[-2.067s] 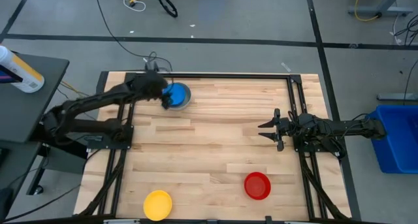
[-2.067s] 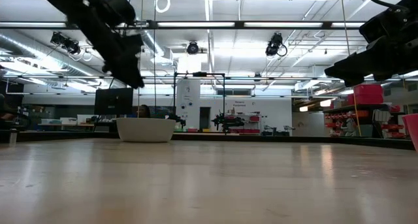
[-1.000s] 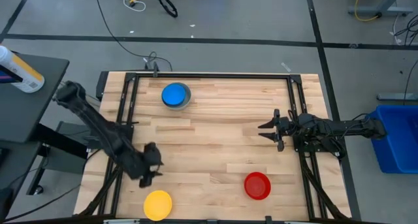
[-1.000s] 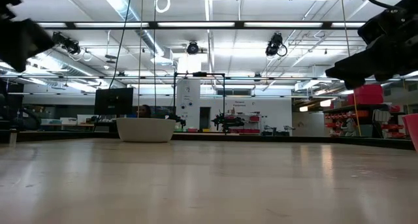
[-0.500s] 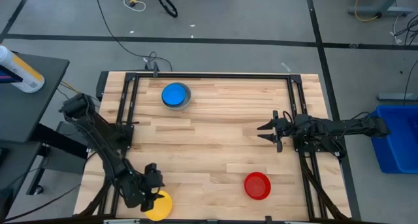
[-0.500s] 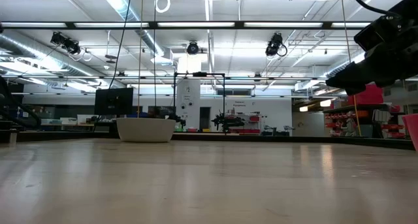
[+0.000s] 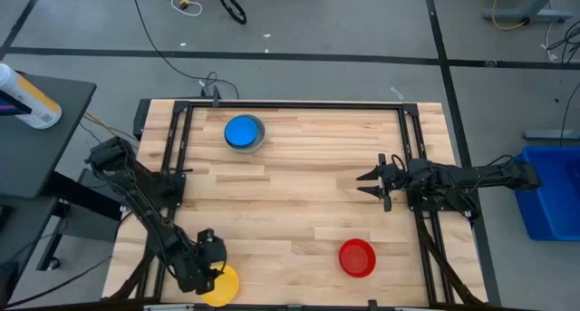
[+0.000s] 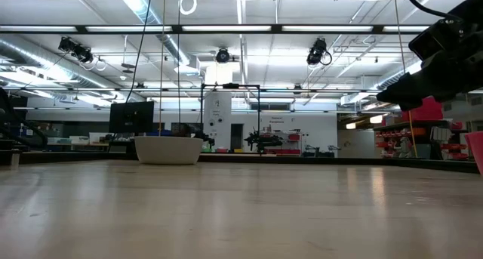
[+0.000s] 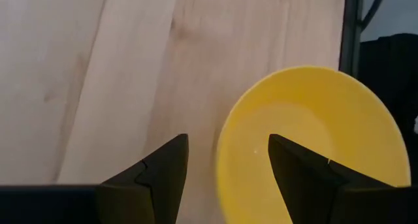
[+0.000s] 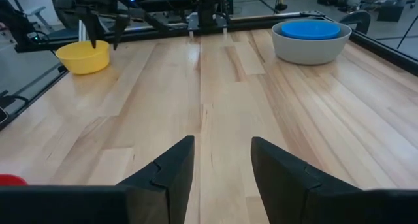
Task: Nest bowls inside each other
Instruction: Stack the yellow bowl on the light blue bowl
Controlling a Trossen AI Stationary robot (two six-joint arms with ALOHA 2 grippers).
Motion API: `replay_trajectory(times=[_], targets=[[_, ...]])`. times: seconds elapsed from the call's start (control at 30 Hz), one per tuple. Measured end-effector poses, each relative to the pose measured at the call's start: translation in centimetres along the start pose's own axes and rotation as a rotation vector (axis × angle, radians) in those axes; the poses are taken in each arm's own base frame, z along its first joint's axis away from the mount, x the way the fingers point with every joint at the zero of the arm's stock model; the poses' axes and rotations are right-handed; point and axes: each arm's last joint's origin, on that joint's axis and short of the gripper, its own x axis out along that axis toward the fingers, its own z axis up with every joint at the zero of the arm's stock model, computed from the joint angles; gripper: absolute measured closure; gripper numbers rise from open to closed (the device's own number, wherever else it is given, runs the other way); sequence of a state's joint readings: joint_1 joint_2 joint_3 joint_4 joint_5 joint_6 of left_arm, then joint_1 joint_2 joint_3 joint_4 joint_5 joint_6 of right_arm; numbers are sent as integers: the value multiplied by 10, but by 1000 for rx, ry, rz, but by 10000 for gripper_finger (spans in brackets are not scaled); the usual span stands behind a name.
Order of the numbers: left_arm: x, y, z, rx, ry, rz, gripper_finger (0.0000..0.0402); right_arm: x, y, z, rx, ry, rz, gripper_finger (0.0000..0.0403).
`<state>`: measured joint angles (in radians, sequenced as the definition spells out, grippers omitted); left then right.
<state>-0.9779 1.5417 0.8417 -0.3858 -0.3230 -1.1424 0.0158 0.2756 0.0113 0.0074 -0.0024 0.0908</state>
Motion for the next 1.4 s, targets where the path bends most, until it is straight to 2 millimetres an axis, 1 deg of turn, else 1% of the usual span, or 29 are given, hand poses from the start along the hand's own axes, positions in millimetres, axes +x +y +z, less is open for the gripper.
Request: replay_trajectory(times=[0.1, 0.17, 0.4, 0.5, 0.7, 0.73, 0.9, 1.1, 1.2, 1.27, 1.4], targets=[[2, 3, -2, -20, 4, 3, 181, 0, 0, 0, -1, 0, 0, 239], [4, 5, -5, -25, 8, 6, 189, 0, 0, 0, -1, 0, 0, 238], [5, 5, -6, -37, 5, -15, 241, 0, 0, 0, -1, 0, 0, 243], [5, 5, -5, -31, 1, -13, 277, 0, 0, 0, -1, 0, 0, 242], [5, 5, -5, -11, -4, -15, 380, 0, 0, 0, -1, 0, 0, 237], [5, 5, -5, -8, -8, -18, 389, 0, 0, 0, -1, 0, 0, 237], [5, 6, -4, 19, -39, 3, 395, 0, 0, 0, -1, 0, 0, 242], [2, 17, 9, -20, -225, 141, 398, 0, 0, 0, -11, 0, 0, 239], [2, 29, 21, -27, -320, 249, 398, 0, 0, 0, -26, 0, 0, 236], [-3, 40, 32, -42, -391, 336, 398, 0, 0, 0, -28, 0, 0, 235], [-17, 72, 57, -65, -458, 541, 398, 0, 0, 0, -28, 0, 0, 238]])
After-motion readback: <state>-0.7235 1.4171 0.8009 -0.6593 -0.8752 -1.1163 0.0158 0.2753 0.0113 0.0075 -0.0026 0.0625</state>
